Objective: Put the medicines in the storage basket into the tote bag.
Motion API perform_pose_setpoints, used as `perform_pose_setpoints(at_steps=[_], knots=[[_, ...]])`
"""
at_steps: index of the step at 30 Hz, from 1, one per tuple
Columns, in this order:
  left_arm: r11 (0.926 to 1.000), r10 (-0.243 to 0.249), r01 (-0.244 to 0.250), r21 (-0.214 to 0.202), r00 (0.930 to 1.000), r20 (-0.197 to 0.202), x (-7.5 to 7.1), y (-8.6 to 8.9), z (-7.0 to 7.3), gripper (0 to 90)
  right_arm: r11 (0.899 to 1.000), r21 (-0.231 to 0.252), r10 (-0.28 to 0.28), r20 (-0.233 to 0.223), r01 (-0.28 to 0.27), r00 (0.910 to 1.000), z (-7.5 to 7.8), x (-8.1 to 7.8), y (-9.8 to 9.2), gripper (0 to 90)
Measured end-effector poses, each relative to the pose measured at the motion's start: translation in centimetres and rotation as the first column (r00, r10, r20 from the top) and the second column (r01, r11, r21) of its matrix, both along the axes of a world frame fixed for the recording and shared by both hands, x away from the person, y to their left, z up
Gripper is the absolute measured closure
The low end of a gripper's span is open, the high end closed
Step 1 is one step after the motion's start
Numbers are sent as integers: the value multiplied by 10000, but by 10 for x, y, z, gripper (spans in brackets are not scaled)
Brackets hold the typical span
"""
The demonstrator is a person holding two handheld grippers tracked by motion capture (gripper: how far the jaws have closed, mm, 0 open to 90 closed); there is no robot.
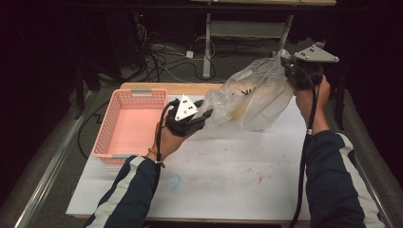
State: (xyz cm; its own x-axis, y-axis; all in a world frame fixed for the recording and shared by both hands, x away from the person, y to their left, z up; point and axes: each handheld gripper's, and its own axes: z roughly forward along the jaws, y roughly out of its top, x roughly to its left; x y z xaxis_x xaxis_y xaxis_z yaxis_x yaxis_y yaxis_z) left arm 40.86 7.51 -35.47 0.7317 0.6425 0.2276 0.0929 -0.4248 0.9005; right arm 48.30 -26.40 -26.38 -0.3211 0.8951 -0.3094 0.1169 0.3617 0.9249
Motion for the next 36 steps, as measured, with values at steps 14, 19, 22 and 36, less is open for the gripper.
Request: perform_pose_setpoints(at_steps=[14, 19, 22, 36], knots=[[9872, 1597, -1593, -121, 9857, 531, 36, 17, 36, 860, 9961, 679, 513, 739, -564, 9959, 12, -24, -5, 527], [9738, 2271, -2270, -116, 9695, 922, 45, 18, 49, 861, 9943, 791, 616, 1212, -715, 9907, 19, -37, -8, 396], [9666, 2560, -2561, -135, 9605, 1092, 51, 18, 57, 861, 9938, 816, 629, 1436, -751, 9876, 24, -46, -12, 354], [9482, 3168, -3120, -598, 9426, 1052, 55, 30, 64, 744, 9902, 832, 1049, 897, -1124, 9904, -7, -76, -24, 323]])
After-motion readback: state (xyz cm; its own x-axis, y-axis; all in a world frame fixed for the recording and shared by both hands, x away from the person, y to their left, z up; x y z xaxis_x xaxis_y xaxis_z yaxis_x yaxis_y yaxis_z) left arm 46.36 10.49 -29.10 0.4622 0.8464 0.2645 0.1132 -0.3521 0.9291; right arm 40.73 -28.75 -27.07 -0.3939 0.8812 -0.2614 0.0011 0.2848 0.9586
